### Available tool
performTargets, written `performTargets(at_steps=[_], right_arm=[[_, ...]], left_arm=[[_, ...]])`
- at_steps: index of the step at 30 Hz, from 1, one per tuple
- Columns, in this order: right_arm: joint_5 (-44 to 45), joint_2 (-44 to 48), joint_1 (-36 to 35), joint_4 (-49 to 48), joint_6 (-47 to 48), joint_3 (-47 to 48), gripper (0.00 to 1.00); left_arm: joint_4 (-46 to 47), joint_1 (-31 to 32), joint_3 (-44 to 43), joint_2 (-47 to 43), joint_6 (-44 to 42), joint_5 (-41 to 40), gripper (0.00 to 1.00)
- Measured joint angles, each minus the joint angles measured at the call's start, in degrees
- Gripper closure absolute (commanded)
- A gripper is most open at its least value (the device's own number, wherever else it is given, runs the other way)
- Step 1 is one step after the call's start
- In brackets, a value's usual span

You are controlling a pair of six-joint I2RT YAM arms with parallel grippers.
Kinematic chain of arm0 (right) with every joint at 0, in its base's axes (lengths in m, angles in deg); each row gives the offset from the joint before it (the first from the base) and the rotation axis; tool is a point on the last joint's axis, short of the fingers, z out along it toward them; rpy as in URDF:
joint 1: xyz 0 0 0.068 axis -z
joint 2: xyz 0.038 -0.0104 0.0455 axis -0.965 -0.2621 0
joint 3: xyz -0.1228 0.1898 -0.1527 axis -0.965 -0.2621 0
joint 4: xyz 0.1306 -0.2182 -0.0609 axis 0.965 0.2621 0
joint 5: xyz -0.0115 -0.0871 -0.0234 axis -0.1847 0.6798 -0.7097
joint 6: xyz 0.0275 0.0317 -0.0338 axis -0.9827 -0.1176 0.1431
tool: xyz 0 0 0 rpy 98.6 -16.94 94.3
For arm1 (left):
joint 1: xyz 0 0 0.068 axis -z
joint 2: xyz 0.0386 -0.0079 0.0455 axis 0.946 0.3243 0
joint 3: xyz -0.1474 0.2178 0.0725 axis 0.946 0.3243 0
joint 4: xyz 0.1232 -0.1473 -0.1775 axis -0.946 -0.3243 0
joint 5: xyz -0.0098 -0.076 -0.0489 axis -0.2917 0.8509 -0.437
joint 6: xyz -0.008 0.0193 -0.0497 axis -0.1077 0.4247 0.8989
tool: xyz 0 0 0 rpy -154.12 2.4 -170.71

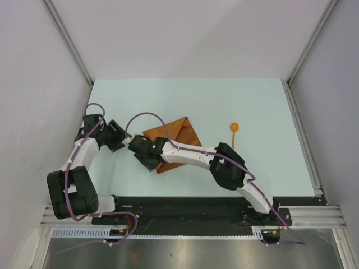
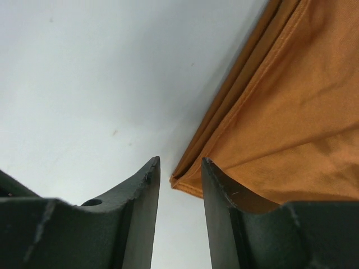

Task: Fold the napkin into a case and place the utensils inside
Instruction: Pick up the upper triangle-folded napkin from the center of the board.

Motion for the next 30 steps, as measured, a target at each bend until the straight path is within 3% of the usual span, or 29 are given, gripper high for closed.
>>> performTargets(at_steps=[7, 16, 23, 25, 30], right_arm=[[-0.13, -0.22, 1.66, -1.42, 0.07, -1.64, 0.6], [-1.14, -1.38, 1.88, -5.25, -0.02, -4.55, 0.62], [0.07, -0.92, 1.97, -6.32, -0.28, -5.92, 0.84], [0.92, -0.9, 1.97, -6.12, -0.55, -5.92, 1.0], [1.95, -0.9, 2.12, -5.77, -1.22, -5.81, 1.0]], left_arm=[[0.02, -0.07, -0.07, 0.2, 0.02, 0.07, 0.37], [0.04, -0.07, -0.07, 1.31, 0.02, 0.11, 0.29], [0.09, -0.07, -0.46, 2.29, 0.0, 0.15, 0.26], [0.22, -0.07, -0.48, 2.84, 0.0, 0.22, 0.25], [1.09, -0.07, -0.48, 6.08, 0.09, 2.01, 0.09]])
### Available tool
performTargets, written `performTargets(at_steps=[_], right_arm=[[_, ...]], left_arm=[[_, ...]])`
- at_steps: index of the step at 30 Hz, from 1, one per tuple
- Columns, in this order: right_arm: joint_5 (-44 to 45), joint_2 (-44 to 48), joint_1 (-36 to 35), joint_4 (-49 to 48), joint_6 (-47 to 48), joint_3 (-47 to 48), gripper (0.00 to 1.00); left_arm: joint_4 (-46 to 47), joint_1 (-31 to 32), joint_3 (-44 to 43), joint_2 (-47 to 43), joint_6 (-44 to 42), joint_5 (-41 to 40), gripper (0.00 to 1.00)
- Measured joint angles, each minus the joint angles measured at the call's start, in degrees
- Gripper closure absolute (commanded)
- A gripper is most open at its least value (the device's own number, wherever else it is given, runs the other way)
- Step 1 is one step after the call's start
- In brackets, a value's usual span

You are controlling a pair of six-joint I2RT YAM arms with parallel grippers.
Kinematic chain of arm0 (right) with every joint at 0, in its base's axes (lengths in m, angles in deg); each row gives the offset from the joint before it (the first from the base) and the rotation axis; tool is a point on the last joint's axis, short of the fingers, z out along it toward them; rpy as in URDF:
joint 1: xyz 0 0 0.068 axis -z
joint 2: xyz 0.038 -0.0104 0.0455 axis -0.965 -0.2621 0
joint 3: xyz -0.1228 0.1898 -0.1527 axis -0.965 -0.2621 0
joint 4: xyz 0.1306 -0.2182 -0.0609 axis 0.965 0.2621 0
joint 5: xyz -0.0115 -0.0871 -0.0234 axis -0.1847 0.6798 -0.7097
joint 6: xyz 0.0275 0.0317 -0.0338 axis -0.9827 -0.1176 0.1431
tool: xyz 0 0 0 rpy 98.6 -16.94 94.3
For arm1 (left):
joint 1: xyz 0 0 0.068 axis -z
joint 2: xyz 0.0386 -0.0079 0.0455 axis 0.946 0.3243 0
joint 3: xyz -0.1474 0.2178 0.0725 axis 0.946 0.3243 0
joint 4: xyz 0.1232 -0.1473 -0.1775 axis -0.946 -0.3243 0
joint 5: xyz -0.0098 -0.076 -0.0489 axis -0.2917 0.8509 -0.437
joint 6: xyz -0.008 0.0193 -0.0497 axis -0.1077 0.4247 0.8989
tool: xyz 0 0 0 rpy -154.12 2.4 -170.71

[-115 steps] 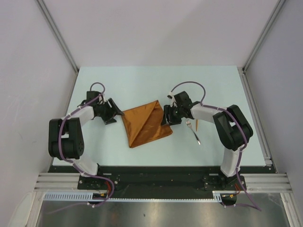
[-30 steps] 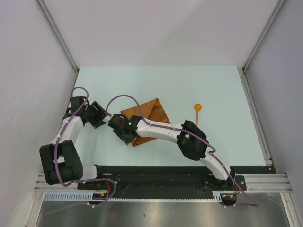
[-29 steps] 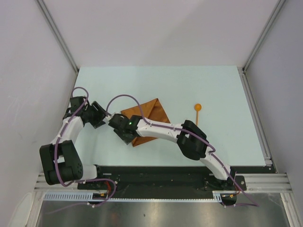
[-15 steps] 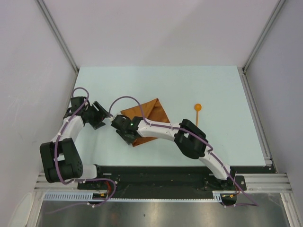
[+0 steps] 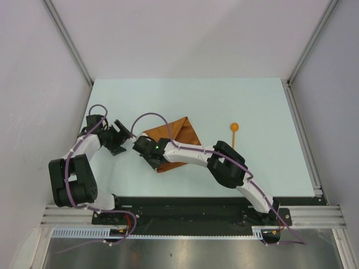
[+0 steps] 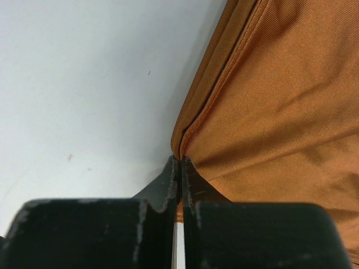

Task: Fold the napkin into a case and place the utensils inside
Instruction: Pick up the upper triangle-folded napkin from the center of the board.

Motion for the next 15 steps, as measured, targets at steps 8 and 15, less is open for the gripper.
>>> performTargets(at_steps=[8, 15], right_arm=[[-8.2, 5.55, 2.84, -8.41, -1.16, -9.46, 1.0], [-16.74, 8.24, 6.32, -12.44, -3.93, -14.49, 1.0]], left_arm=[[3.1, 4.5, -1.81, 6.1, 0.59, 3.72, 0.13], [5.42, 8.52, -2.1, 11.02, 2.36, 4.48, 0.16]])
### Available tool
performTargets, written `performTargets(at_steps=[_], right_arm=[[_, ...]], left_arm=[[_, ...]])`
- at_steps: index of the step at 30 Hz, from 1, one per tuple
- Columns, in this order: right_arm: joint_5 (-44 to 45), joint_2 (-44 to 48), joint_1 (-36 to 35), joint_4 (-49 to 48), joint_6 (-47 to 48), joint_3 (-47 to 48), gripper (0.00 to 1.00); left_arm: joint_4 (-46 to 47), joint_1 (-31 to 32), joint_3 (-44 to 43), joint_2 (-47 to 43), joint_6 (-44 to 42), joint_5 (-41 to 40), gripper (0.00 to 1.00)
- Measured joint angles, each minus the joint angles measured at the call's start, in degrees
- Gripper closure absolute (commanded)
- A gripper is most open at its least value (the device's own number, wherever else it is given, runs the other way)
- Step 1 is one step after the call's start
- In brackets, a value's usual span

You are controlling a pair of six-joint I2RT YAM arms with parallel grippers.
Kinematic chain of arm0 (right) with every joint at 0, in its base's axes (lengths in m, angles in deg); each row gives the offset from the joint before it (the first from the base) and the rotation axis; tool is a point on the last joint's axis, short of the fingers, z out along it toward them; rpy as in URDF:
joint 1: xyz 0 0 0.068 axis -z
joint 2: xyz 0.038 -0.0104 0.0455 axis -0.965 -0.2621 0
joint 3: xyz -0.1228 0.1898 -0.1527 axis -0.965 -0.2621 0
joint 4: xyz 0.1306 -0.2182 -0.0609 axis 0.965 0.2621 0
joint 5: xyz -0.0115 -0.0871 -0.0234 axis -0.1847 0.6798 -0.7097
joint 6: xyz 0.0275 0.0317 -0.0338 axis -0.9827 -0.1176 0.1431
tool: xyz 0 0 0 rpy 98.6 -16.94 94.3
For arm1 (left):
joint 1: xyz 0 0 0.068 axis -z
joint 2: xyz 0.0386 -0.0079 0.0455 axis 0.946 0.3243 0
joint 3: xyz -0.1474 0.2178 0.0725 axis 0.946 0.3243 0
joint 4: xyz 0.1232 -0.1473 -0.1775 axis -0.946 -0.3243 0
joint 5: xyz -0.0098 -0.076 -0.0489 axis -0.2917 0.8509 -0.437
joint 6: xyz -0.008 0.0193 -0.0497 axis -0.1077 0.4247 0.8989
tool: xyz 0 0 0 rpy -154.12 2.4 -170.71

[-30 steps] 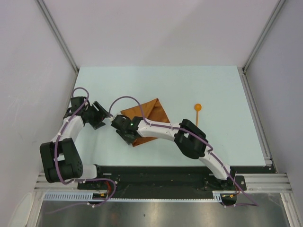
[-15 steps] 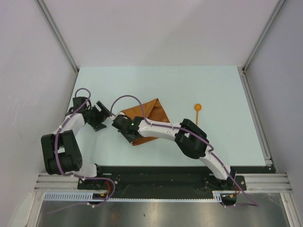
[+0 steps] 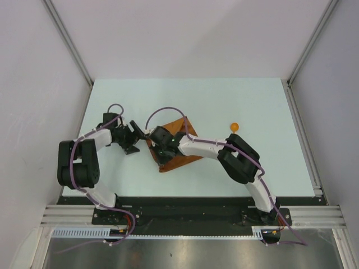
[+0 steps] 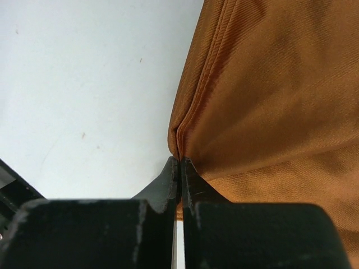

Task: Fold the napkin into a case and place the utensils inside
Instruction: Pick up the upper triangle-folded napkin from the center of the board.

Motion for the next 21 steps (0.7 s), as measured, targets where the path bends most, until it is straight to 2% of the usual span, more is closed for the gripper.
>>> performTargets(at_steps=[10, 17, 21], right_arm=[[-4.33, 2.25, 1.25, -3.78, -2.49, -2.8, 1.0], [-6.6, 4.42, 2.91, -5.6, -3.89, -4.02, 1.0], [-7.82, 4.92, 3.74, -6.47, -4.09, -4.13, 1.0]], left_arm=[[1.86, 2.38, -2.01, 3.78, 2.58, -0.35, 0.35], [2.86, 3.02, -3.04, 5.46, 3.58, -0.76, 0.42], [2.99, 3.02, -3.74, 6.58, 4.17, -1.01, 0.56]])
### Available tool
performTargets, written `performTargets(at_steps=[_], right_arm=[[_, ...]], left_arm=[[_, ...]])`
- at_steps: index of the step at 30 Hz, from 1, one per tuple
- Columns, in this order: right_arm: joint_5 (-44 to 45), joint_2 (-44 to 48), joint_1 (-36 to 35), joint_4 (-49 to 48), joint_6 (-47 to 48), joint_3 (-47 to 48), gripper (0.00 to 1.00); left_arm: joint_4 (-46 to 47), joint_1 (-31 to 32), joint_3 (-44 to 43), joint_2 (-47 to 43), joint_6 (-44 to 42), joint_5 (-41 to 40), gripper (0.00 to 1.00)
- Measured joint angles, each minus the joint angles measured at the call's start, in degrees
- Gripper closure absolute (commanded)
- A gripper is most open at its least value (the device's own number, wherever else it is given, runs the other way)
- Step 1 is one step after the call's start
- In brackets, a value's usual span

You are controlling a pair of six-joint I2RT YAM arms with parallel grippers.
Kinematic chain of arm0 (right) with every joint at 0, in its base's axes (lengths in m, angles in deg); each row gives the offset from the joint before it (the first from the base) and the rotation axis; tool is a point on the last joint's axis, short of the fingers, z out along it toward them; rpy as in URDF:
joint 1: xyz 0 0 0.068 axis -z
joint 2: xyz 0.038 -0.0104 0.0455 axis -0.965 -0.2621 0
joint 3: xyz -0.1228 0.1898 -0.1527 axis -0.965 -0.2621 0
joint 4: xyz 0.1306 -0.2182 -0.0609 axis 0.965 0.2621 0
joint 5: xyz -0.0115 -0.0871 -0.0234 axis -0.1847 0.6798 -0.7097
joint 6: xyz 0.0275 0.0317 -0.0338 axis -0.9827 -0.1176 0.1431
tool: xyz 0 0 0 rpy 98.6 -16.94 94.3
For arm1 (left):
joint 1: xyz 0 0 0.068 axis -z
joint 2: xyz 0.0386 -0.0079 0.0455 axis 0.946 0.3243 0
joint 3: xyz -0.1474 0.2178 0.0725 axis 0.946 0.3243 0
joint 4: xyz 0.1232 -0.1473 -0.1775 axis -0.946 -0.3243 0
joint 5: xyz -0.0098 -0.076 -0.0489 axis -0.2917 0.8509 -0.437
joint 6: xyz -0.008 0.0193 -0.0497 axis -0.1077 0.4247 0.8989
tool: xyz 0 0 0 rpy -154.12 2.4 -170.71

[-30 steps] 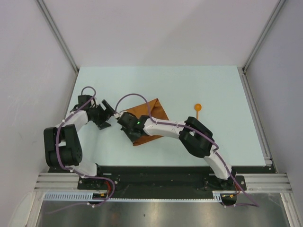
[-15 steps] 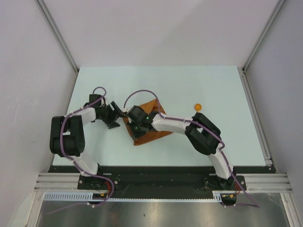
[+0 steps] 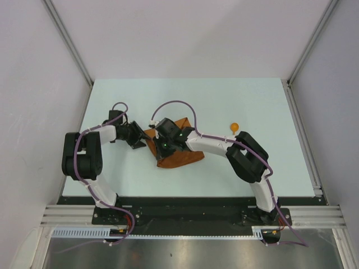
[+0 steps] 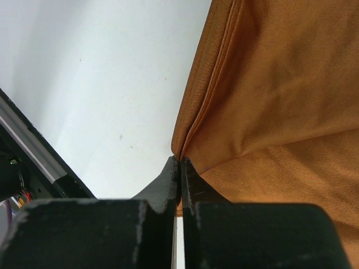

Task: Fold the napkin into a case and place the utensils inside
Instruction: Pick up the upper triangle-folded napkin from the center of the board.

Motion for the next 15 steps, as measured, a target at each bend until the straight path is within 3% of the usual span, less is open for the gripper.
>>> performTargets(at_steps=[4, 6, 10, 15], right_arm=[[-0.98, 0.0, 0.17, -0.57, -0.02, -0.07, 1.0], [-1.36, 0.0, 0.0, -0.96, 0.0, -0.07, 1.0], [-1.7, 0.0, -0.39, -1.6, 0.0, -0.07, 1.0], [-2.01, 0.0, -0.87, -2.43, -0.13, -0.11, 1.0]], left_arm=[[-0.04, 0.0, -1.44, 1.97, 0.22, -0.48, 0.73], [-0.07, 0.0, -2.38, 3.06, 0.09, -0.83, 0.75], [-0.46, 0.11, -4.02, 4.24, -0.28, -1.75, 1.0], [-2.97, 0.24, -5.22, 4.26, -1.66, -3.56, 1.0]])
